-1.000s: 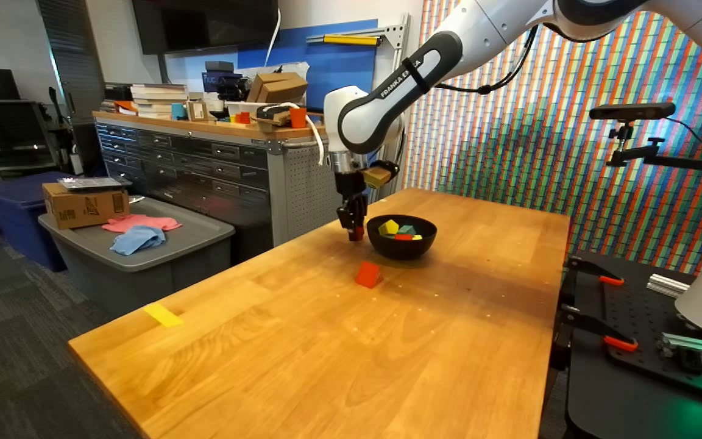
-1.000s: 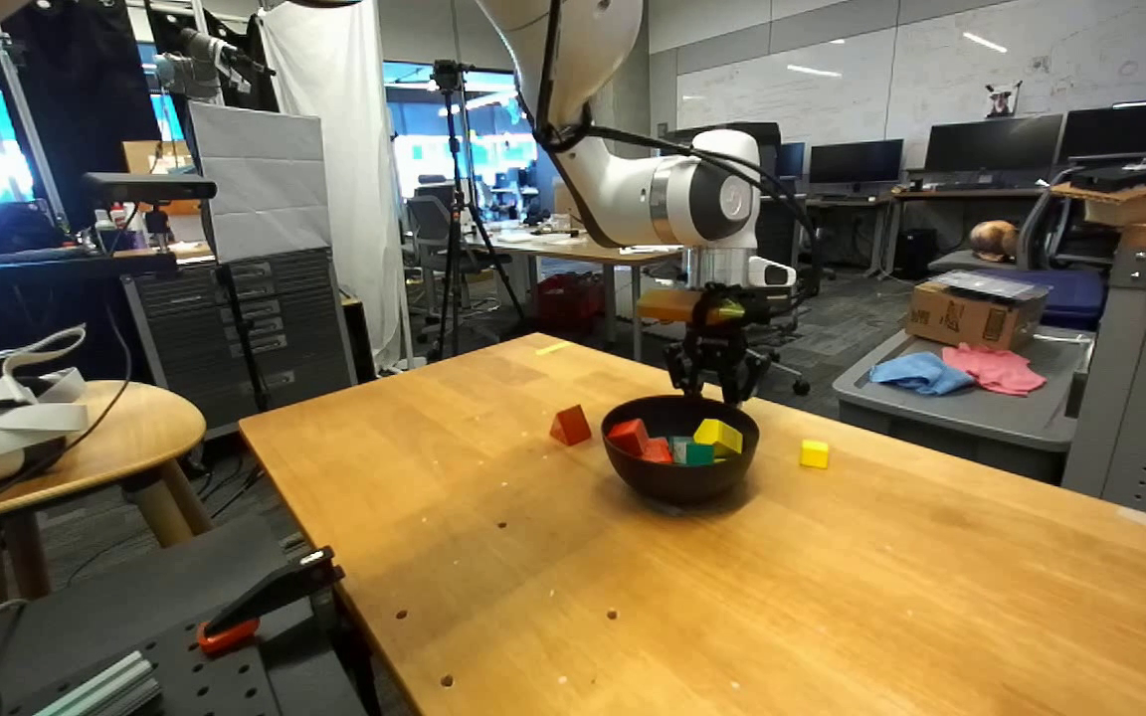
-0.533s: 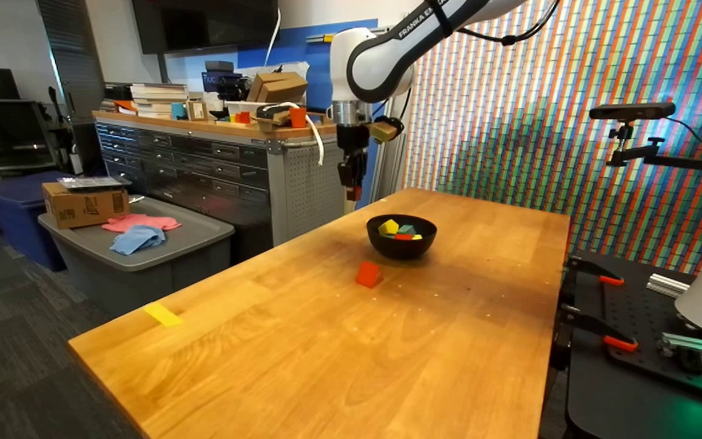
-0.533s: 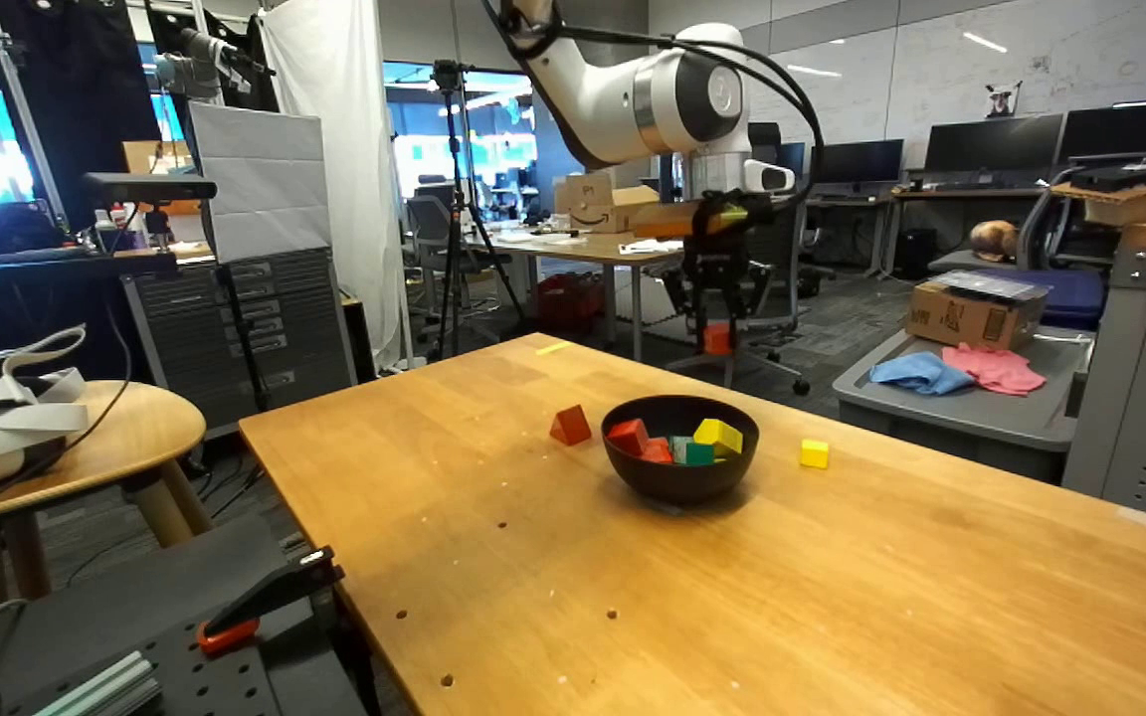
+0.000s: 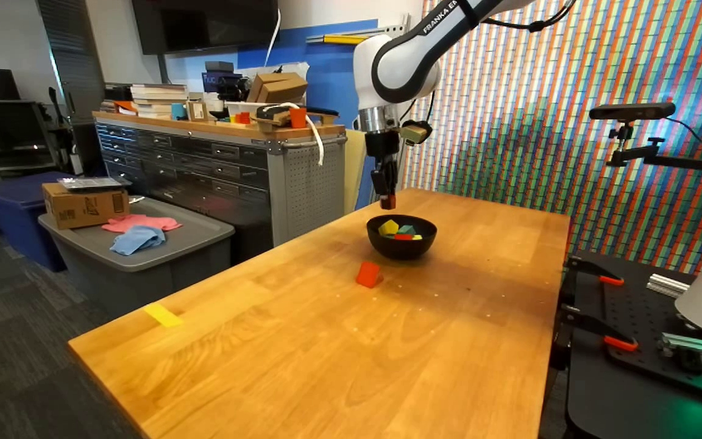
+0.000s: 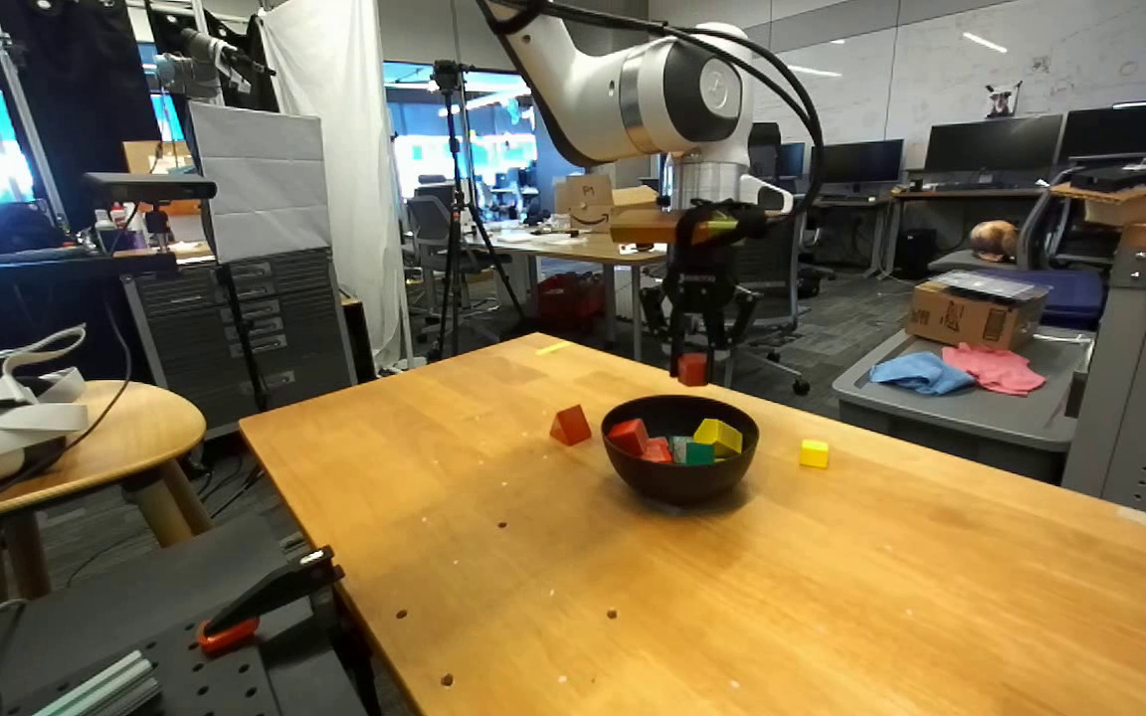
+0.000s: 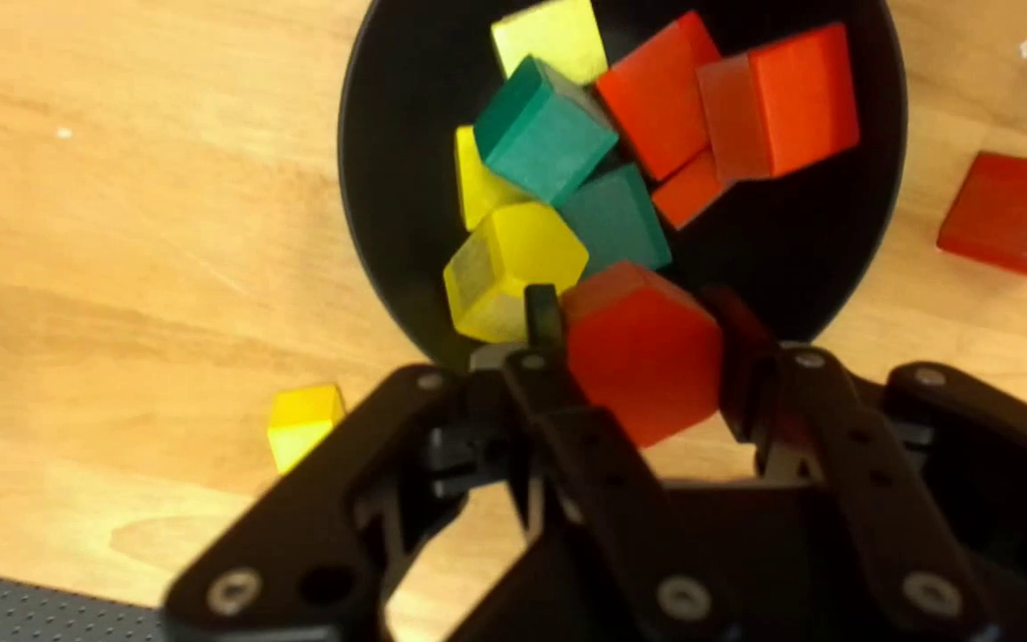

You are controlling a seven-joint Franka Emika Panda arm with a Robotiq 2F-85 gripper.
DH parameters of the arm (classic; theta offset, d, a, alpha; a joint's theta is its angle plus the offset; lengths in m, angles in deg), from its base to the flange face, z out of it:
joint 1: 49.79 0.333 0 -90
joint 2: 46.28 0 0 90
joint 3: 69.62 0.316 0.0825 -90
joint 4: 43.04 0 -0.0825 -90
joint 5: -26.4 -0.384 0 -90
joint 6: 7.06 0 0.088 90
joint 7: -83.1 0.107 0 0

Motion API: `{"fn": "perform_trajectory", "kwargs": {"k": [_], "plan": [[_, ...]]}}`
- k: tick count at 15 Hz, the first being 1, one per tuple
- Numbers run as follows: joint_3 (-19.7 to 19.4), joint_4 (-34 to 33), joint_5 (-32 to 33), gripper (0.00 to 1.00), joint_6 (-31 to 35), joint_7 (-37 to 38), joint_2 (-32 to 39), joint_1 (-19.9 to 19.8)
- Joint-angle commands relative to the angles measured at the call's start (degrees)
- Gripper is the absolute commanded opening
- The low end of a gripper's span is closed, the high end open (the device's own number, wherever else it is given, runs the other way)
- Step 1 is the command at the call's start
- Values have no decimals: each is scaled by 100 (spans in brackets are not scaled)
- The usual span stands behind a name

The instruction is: Put all the blocks one at a time in the bowl except the right yellow block farthest away from you

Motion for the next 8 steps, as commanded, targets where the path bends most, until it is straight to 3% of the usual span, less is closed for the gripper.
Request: {"fn": "perform_trajectory", "kwargs": {"k": [1,2,6,8], "plan": [[128,364,-251,53,-68,-262,-164,-191],[126,435,-277,67,-63,-293,-199,-211],[86,705,-300,96,62,-265,-471,-223],[83,859,-262,100,89,-279,-695,-216]]}}
